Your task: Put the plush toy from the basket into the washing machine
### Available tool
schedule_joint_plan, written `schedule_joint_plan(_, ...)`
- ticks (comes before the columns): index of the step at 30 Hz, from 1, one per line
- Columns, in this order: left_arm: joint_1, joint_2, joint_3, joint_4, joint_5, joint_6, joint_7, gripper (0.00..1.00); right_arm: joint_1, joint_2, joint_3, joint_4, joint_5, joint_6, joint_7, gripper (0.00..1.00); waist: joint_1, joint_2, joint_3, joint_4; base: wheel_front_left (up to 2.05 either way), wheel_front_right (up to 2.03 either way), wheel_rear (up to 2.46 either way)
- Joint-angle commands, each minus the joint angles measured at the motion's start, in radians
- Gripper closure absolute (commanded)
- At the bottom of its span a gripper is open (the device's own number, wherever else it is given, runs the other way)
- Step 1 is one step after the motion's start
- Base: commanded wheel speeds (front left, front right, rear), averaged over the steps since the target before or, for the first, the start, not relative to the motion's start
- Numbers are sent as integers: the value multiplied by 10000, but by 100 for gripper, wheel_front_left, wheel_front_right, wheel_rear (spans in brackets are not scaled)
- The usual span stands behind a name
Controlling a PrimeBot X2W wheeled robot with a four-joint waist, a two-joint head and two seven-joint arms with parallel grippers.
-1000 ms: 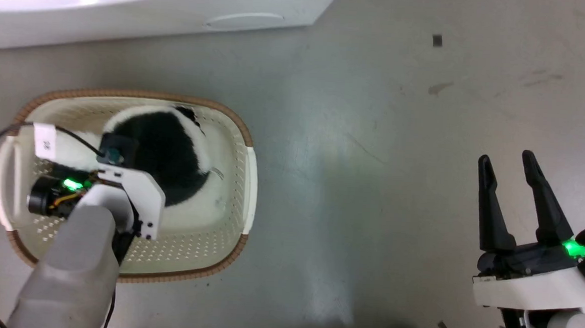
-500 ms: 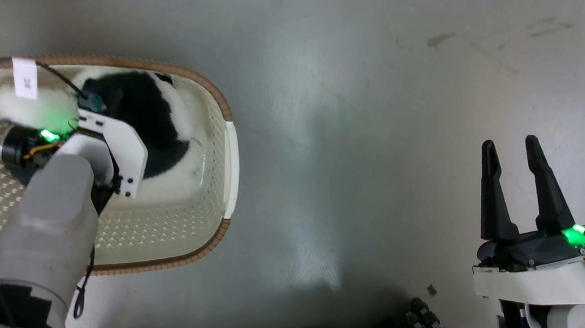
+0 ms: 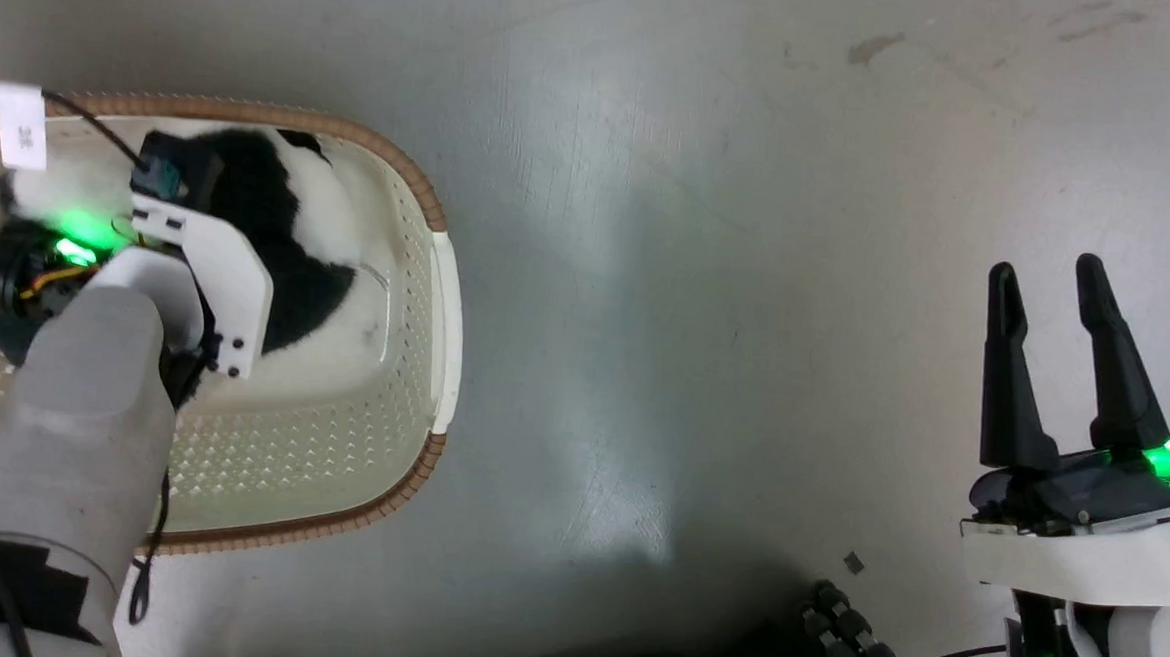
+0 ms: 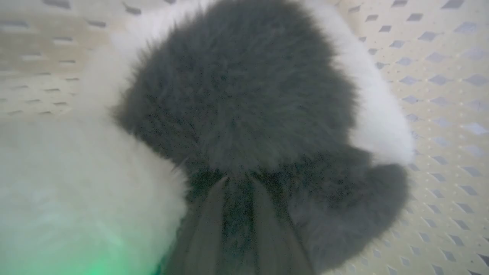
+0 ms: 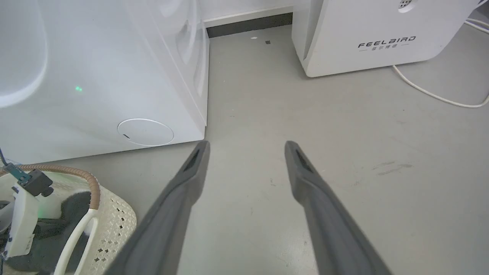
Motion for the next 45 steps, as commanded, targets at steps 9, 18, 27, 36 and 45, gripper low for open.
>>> schedule_joint_plan(9, 1254, -614, 113, 325, -471, 80, -1011, 100, 31, -2, -252, 193, -413, -9, -47, 0, -1, 0, -1504, 448, 0, 0, 0)
schedule_joint_plan(18, 2267, -949, 388, 338, -981, 157, -2367, 100, 351, -2, -421, 493, -726, -9, -47, 0, -1, 0, -3255, 790, 0, 0, 0)
schedule_joint_plan(27, 3219, -1259, 534, -206, -1287, 108, -3100, 100, 833, -2, -572, 728, -950, -9, -47, 0, -1, 0, -4812, 1199, 0, 0, 0)
schedule_joint_plan(36, 4880, -1311, 1070, -2865, -1244, 302, -3126, 100, 1233, -2, -631, 818, -1123, -9, -47, 0, -1, 0, -6074, 1597, 0, 0, 0)
schedule_joint_plan(45, 6625, -1557, 1866, -5803, -760, 499, -3127, 100, 1593, -2, -623, 872, -1228, -9, -47, 0, -1, 0, -7014, 1874, 0, 0, 0)
